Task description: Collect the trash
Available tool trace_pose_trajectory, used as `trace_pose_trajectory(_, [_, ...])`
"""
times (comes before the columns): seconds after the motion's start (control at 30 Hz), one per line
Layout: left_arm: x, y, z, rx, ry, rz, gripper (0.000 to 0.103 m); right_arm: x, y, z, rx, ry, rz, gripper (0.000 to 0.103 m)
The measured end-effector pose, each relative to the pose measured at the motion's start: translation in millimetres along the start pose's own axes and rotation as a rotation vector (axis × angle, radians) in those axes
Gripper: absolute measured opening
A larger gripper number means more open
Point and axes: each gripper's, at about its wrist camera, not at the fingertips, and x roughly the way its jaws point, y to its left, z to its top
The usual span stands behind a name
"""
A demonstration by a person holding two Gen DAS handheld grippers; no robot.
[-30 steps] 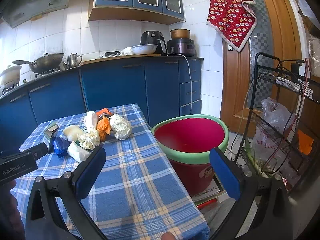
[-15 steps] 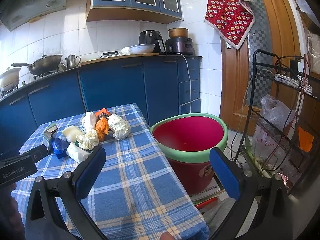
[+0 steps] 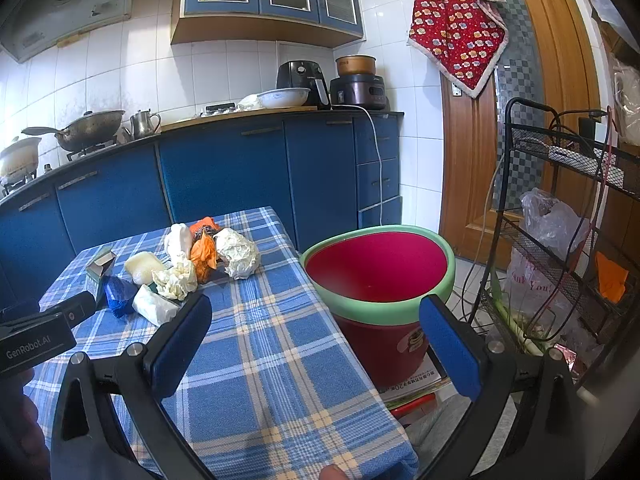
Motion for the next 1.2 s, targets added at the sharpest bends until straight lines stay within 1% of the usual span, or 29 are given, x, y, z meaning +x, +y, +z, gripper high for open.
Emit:
trace_pose_trajectory(0.67, [3,-2,-4,0.006,0.012,0.000,0.103,2,-2,-1,0.008,0.015,0.000,0.102])
trace_pose_trajectory(1.0, [12,2,1,0.009,0.034,0.010,0.103,12,-3,-2,0.005,0.045,-0.001,0.102])
trace_pose_trajectory(1.2, [20,8,11,0.011,0.045,0.013,0.103,24,-3,6,0.002,0.062,0.011,0.102])
